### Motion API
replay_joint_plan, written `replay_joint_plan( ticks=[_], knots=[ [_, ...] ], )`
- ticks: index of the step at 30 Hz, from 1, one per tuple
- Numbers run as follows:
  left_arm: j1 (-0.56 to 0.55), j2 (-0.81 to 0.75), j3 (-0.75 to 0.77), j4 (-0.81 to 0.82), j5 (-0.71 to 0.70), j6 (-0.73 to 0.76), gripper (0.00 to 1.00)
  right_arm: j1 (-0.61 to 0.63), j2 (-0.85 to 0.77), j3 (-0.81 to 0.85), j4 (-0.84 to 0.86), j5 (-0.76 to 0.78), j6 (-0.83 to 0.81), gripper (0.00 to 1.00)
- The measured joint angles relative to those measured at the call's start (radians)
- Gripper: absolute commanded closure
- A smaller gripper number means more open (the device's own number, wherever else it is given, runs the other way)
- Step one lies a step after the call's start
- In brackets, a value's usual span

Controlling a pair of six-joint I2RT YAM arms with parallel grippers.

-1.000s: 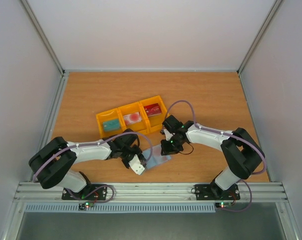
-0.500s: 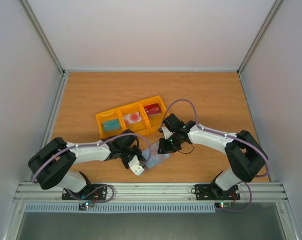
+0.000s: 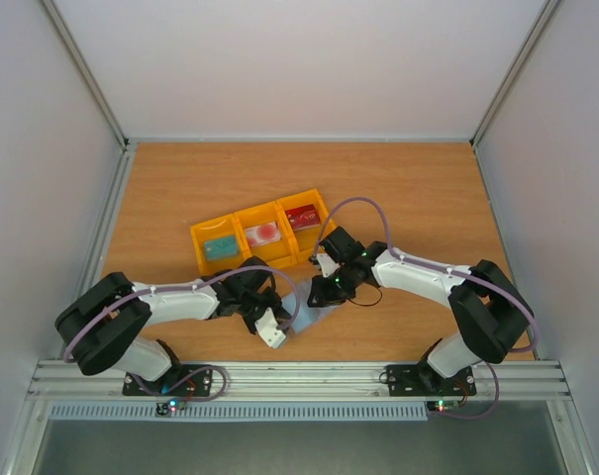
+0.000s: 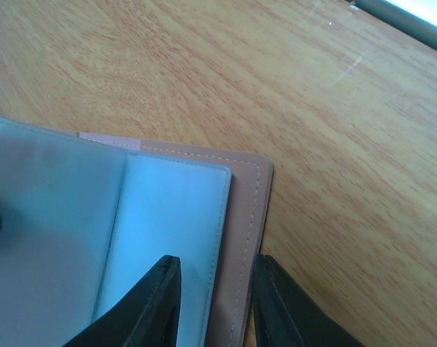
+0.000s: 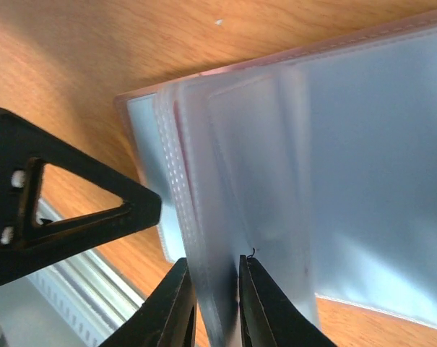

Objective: Take the credit cards out of the card holder

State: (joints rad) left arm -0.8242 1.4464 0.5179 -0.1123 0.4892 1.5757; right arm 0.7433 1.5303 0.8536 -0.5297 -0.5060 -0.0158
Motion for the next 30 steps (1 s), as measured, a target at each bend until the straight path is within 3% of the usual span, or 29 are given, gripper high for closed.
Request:
replay_joint_plan(
  ticks=[4,10,17,23,27,30],
  knots=[
    [0.000,0.000,-0.002,0.003,0.000,0.001,0.70,0.000,0.000,0.000,-0.023,0.047,-0.004,0.83],
    [0.000,-0.004,-0.009,0.013,0.000,0.004,0.70,0.000,0.000,0.000,-0.023,0.045,-0.012,0.97],
    [-0.001,-0.023,-0.012,0.043,-0.011,-0.007,0.40,-0.002,0.000,-0.001,-0.024,0.042,-0.011,0.99],
    [-0.001,-0.080,0.039,-0.068,-0.013,-0.185,0.31,-0.012,-0.047,-0.023,-0.021,0.039,-0.007,0.99],
    [0.011,-0.206,0.080,-0.201,0.119,-0.284,0.23,-0.023,-0.083,-0.023,-0.027,0.040,-0.007,0.99],
    [0.017,-0.334,0.088,-0.270,0.261,-0.353,0.23,-0.037,-0.117,-0.023,-0.052,0.043,-0.007,0.99]
  ],
)
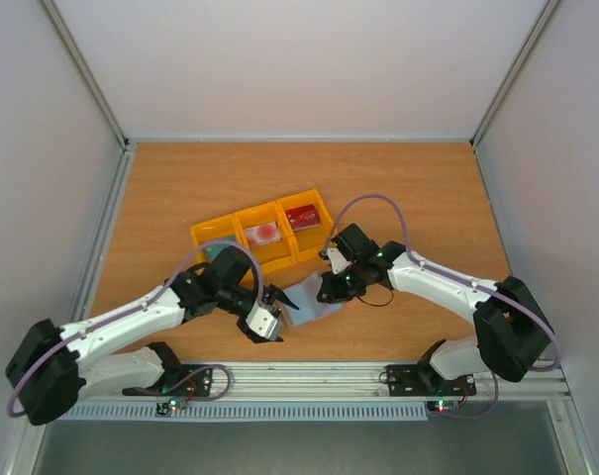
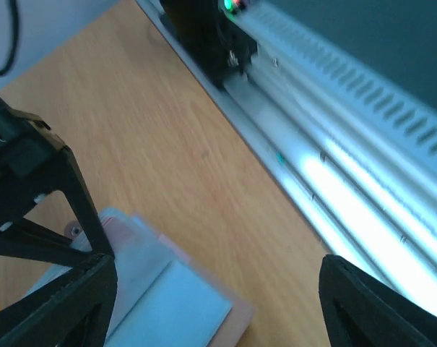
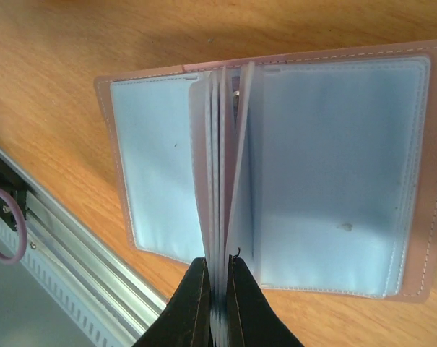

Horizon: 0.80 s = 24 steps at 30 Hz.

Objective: Take the credit cards out of the card holder

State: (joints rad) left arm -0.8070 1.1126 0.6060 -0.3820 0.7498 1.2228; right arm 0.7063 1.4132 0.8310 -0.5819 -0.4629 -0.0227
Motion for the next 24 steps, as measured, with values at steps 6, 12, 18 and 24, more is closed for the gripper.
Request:
replay_joint_plan(
  ticks=[6,12,18,24],
  knots=[
    [0.004,-0.085,0.008,0.069,0.054,-0.365,0.26,-0.014,-0.082,0.028,-0.101,0.030,-0.006,0.99],
    [0.021,-0.132,0.031,0.283,-0.027,-0.857,0.19,-0.027,-0.201,0.101,-0.217,0.085,-0.016,0.99],
    [0.029,-0.162,0.038,0.482,-0.165,-1.299,0.13,-0.039,-0.309,0.178,-0.304,0.152,-0.016,0.99],
    [0.044,-0.163,0.038,0.518,-0.274,-1.586,0.07,-0.039,-0.359,0.216,-0.356,0.215,-0.016,0.99]
  ],
)
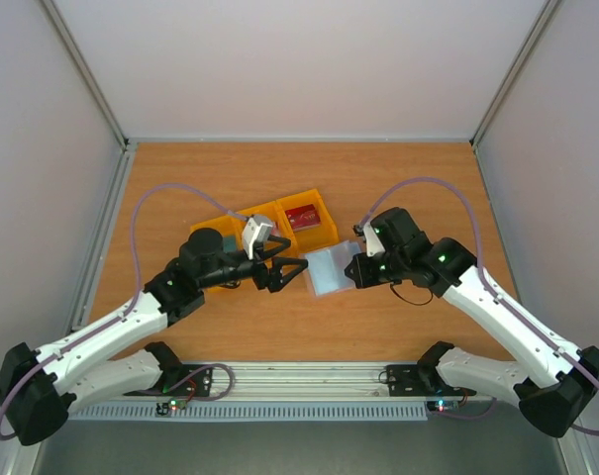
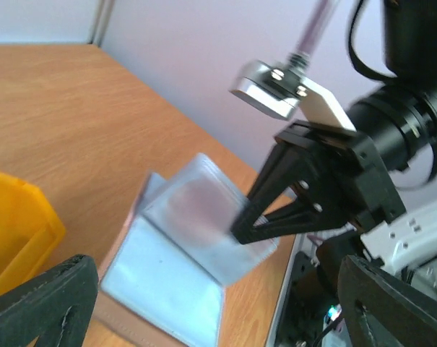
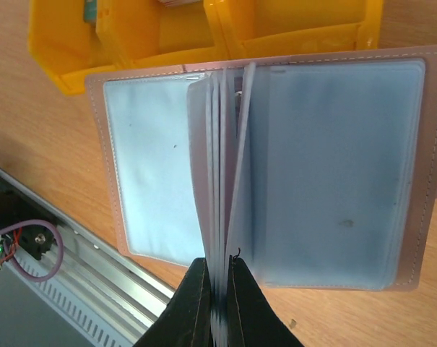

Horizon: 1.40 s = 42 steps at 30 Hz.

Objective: Take the credit cards out of the card holder

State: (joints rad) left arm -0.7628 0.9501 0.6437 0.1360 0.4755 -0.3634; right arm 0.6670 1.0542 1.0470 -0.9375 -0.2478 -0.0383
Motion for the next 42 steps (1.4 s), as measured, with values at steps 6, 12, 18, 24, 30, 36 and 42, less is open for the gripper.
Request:
replay_joint_plan(
  ticks=[6,12,18,24,30,36,42],
  knots=[
    [0.017,0.000,-0.004,0.002,-0.069,-0.151,0.01,0.000,-0.018,0.012,-0.039,0.033,0.000,0.99],
    [0.018,0.000,-0.019,0.003,-0.093,-0.218,0.01,0.000,-0.041,0.019,-0.040,0.029,-0.007,0.99],
    [0.018,0.000,-0.024,0.005,-0.095,-0.242,0.01,0.000,-0.068,0.028,0.001,-0.020,-0.034,0.99],
    [0.018,-0.003,-0.040,0.020,-0.099,-0.256,0.01,0.000,-0.077,0.028,0.067,-0.099,-0.057,0.99],
    [0.022,-0.002,-0.073,0.047,-0.094,-0.257,0.05,0.000,-0.111,0.026,0.147,-0.193,-0.073,0.99],
    [0.011,0.015,-0.093,0.115,-0.044,-0.237,0.58,0.000,-0.134,-0.002,0.222,-0.290,-0.094,0.99],
    [-0.044,0.018,-0.103,0.203,0.055,-0.089,1.00,0.000,-0.136,-0.039,0.242,-0.329,-0.120,0.83]
  ],
)
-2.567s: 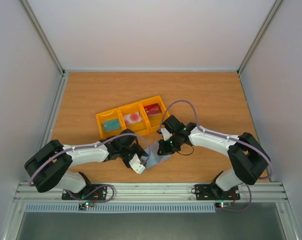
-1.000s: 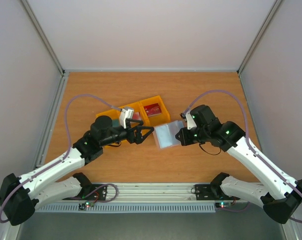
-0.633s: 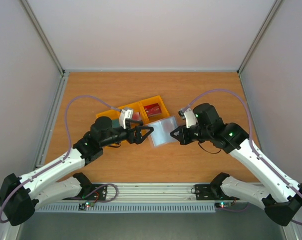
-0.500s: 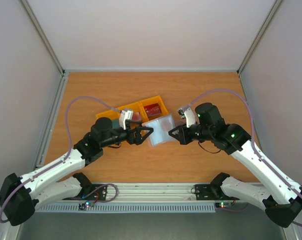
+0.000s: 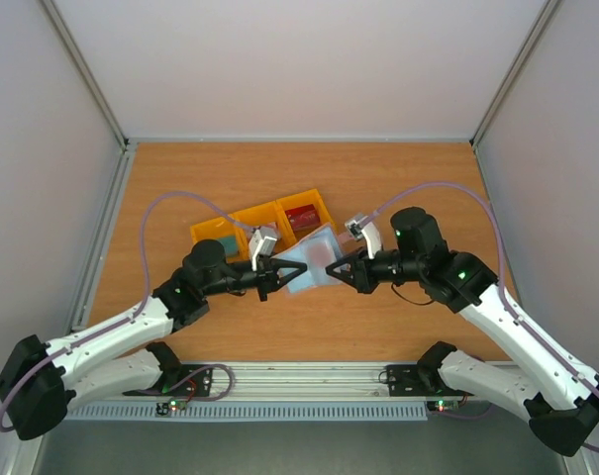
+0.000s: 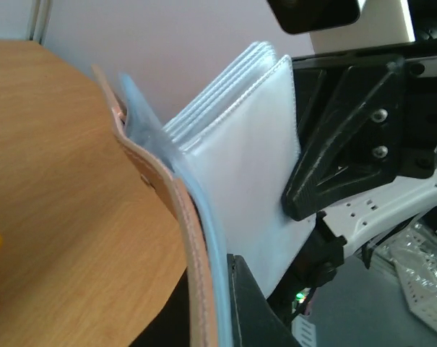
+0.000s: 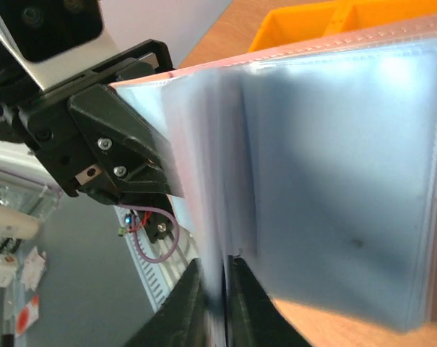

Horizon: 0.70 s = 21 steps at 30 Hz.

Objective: Take the credit cards out of the card holder

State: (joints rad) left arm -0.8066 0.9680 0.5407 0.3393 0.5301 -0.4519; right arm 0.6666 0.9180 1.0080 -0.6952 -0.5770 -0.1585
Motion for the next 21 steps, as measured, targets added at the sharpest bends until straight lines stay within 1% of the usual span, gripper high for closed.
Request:
replay_joint_plan(
  ticks=[1,3,5,9,13,14,16,21],
  knots=[
    [-0.002,0.000,-0.002,0.002,0.006,0.014,1.00,0.000,-0.004,-0.004,0.000,0.000,-0.009,0.75],
    [-0.001,-0.001,-0.005,0.003,0.014,0.045,1.00,0.000,-0.019,-0.011,0.000,0.003,-0.032,0.69],
    [-0.003,-0.002,-0.006,0.002,0.029,0.072,1.00,0.000,-0.043,-0.017,-0.003,0.011,-0.053,0.66],
    [-0.003,-0.014,-0.006,0.002,0.051,0.119,1.00,0.000,-0.098,-0.018,-0.013,0.035,-0.116,0.67],
    [-0.005,-0.018,-0.006,0.003,0.070,0.155,1.00,0.000,-0.126,-0.018,-0.045,0.070,-0.167,0.69],
    [-0.005,-0.018,-0.006,0.002,0.073,0.165,1.00,0.000,-0.130,-0.018,-0.055,0.074,-0.177,0.71],
    [-0.005,-0.020,-0.006,0.002,0.078,0.179,1.00,0.000,-0.144,-0.018,-0.073,0.084,-0.200,0.79],
    [-0.005,-0.021,-0.006,0.003,0.092,0.203,1.00,0.000,-0.177,-0.016,-0.109,0.090,-0.240,0.89]
  ],
)
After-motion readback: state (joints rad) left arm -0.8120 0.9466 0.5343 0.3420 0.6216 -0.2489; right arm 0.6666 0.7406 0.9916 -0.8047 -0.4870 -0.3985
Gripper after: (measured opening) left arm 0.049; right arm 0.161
